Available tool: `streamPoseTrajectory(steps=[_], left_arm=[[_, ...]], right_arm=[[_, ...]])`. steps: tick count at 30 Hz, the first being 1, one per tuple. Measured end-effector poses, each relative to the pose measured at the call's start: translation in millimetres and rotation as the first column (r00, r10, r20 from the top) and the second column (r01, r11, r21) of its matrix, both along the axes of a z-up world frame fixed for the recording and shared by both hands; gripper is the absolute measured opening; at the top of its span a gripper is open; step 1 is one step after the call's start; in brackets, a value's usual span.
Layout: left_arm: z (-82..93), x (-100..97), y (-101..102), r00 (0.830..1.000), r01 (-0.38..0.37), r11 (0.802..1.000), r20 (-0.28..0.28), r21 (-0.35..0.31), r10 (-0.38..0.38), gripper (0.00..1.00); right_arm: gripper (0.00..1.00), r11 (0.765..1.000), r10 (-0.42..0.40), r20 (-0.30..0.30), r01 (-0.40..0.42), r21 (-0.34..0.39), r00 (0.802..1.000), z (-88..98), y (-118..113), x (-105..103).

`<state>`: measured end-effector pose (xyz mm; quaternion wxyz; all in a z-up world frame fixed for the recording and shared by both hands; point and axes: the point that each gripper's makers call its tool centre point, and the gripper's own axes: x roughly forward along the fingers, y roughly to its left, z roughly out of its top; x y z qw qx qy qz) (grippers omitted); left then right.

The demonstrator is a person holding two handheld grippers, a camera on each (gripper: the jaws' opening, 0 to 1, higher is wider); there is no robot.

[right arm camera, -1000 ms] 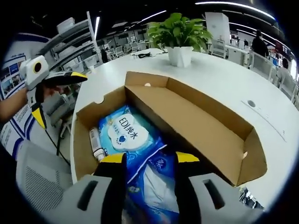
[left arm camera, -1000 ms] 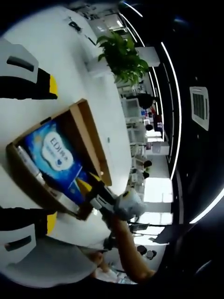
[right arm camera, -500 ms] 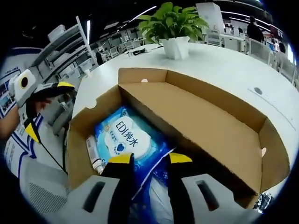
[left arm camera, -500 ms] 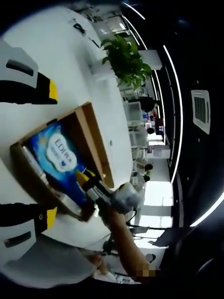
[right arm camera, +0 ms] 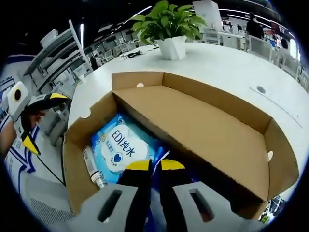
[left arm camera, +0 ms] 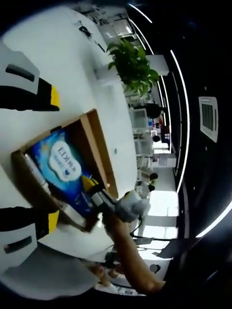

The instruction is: Operate the shoe box by opening the lid, removing the specified soft item, and placing it in the target area until the item is outside and the box remains undamaged.

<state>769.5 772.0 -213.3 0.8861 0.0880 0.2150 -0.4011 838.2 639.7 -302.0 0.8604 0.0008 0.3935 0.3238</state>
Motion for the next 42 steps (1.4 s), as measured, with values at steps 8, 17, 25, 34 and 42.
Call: streamPoseTrajectory(steps=[8, 17, 25, 34, 42], left_arm=[[-1.5, -2.0, -2, 1.000, -0.008, 1.000, -0.011, 0.014, 0.008, 0.80], [-2.5, 1.3, 0, 0.999, -0.031, 0.999, -0.019, 0.018, 0.032, 0.76], [-5.8, 9.9, 0, 0.998, -0.053, 0.998, -0.037, 0.041, 0.055, 0.65], [-13.5, 19.4, -10, 0.996, -0.052, 0.995, -0.067, 0.084, 0.058, 0.59], [-23.7, 23.1, -32, 0.994, -0.020, 0.993, -0.109, 0.115, 0.032, 0.48]], right_arm=[[0.00, 1.000, -0.029, 0.026, 0.030, -0.002, 0.999, 14.5, -1, -3], [0.00, 0.997, -0.071, 0.034, 0.070, 0.007, 0.997, 20.8, -8, 1], [0.00, 0.995, -0.095, 0.046, 0.095, -0.004, 0.994, 28.1, -24, -4], [0.00, 0.992, -0.121, 0.049, 0.122, -0.010, 0.991, 27.8, -43, -5], [0.00, 0.990, -0.142, 0.045, 0.142, -0.017, 0.989, 25.8, -57, -7]])
